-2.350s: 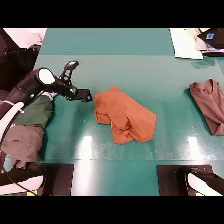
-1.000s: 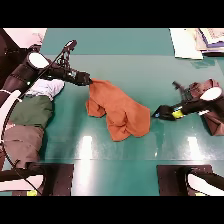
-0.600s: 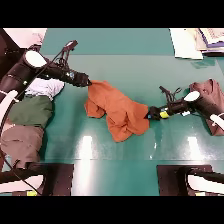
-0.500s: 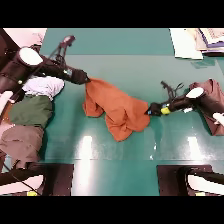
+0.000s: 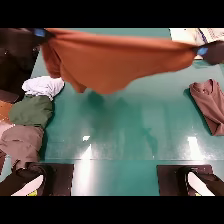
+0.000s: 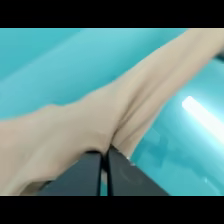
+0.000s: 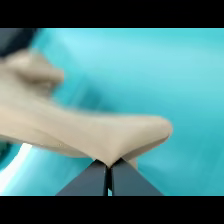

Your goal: Fold the shirts.

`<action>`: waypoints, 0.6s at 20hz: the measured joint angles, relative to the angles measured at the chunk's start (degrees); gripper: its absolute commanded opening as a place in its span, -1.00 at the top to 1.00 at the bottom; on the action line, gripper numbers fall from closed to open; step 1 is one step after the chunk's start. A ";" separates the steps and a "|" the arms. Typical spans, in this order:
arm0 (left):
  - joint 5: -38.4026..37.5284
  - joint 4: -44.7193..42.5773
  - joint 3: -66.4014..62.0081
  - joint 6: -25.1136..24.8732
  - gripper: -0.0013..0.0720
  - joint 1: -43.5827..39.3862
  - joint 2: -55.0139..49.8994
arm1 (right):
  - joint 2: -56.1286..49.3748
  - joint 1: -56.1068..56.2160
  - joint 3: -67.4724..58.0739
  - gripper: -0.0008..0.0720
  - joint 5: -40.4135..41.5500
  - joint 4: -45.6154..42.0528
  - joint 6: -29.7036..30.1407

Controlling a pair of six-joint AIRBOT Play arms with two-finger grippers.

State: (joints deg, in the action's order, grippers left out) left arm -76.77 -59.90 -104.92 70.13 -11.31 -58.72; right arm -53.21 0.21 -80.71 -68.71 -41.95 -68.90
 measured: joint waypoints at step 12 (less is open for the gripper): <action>-6.58 6.40 13.22 1.33 0.88 0.00 -1.27 | -4.04 -3.37 -4.81 0.94 -18.86 -7.91 -10.14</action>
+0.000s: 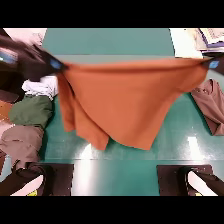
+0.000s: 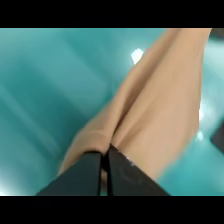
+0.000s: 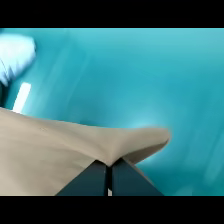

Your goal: Fold the shirts.

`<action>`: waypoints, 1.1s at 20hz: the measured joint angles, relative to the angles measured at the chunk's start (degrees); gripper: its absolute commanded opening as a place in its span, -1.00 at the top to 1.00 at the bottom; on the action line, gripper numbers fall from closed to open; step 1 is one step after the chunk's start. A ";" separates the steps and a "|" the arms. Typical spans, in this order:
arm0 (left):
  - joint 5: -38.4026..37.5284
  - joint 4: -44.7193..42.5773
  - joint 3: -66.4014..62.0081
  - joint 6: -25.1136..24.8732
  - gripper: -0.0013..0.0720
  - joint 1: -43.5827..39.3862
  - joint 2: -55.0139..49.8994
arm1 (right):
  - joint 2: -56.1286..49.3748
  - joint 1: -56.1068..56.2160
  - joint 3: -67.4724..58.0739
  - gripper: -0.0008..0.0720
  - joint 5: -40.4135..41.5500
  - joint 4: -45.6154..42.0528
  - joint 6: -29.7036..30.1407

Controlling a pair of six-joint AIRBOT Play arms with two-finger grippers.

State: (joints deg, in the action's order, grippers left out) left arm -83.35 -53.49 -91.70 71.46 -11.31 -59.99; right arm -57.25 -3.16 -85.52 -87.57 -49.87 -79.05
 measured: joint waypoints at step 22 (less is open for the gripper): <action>15.76 -3.72 22.97 -3.67 -0.52 7.41 -15.19 | -11.54 -0.09 26.60 0.94 15.47 -1.22 1.55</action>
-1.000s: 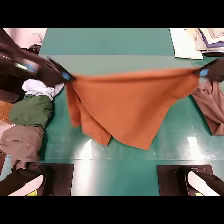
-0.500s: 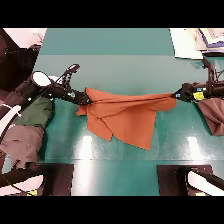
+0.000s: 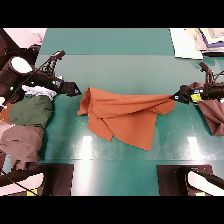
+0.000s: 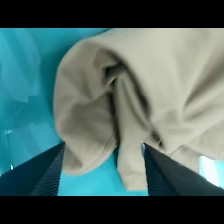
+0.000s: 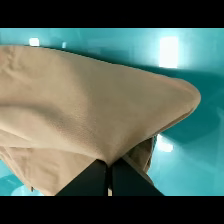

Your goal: Fold the shirts.

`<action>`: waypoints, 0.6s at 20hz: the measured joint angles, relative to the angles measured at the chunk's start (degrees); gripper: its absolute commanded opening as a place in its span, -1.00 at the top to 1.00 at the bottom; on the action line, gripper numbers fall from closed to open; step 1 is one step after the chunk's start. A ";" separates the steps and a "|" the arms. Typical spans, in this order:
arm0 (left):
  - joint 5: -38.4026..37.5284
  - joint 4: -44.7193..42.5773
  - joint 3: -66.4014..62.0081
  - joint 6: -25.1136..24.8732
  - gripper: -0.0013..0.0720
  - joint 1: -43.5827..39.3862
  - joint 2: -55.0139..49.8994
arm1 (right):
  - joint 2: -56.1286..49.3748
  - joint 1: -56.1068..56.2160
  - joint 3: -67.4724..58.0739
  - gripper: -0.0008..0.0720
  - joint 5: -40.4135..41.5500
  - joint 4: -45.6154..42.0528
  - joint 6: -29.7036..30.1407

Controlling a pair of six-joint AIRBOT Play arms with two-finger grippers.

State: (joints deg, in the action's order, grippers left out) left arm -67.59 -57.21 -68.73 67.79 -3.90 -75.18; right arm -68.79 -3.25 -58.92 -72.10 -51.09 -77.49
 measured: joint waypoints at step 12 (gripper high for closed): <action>13.40 2.21 14.38 -0.17 0.89 -4.24 -4.39 | 0.35 0.00 0.02 0.94 0.11 0.00 -0.02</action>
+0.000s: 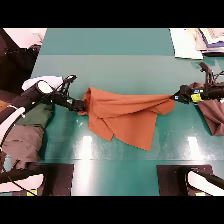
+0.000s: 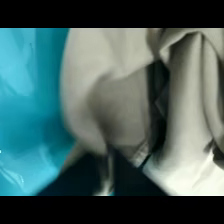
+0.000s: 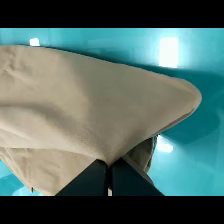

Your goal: Fold the shirts.

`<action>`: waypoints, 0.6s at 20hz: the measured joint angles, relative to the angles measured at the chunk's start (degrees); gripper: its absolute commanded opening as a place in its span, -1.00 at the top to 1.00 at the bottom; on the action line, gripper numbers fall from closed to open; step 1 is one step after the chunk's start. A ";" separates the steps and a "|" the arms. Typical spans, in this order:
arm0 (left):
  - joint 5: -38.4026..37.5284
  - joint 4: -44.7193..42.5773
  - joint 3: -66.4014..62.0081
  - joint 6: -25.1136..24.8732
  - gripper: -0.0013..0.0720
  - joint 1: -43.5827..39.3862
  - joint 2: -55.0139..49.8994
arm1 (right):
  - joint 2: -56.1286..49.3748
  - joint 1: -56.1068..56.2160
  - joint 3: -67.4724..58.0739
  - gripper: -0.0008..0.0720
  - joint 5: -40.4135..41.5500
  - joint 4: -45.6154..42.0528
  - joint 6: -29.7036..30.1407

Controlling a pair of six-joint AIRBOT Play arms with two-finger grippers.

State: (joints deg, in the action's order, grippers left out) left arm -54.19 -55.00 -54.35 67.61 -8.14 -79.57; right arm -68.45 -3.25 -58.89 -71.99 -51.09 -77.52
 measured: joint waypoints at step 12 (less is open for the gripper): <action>-7.67 -27.50 -30.86 8.83 0.88 -0.59 19.54 | 11.76 -4.52 -23.06 0.94 0.85 0.11 0.02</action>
State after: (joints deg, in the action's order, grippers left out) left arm -61.87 -82.50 -85.21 76.44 -8.73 -60.03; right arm -56.69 -7.77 -81.95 -71.13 -50.98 -77.49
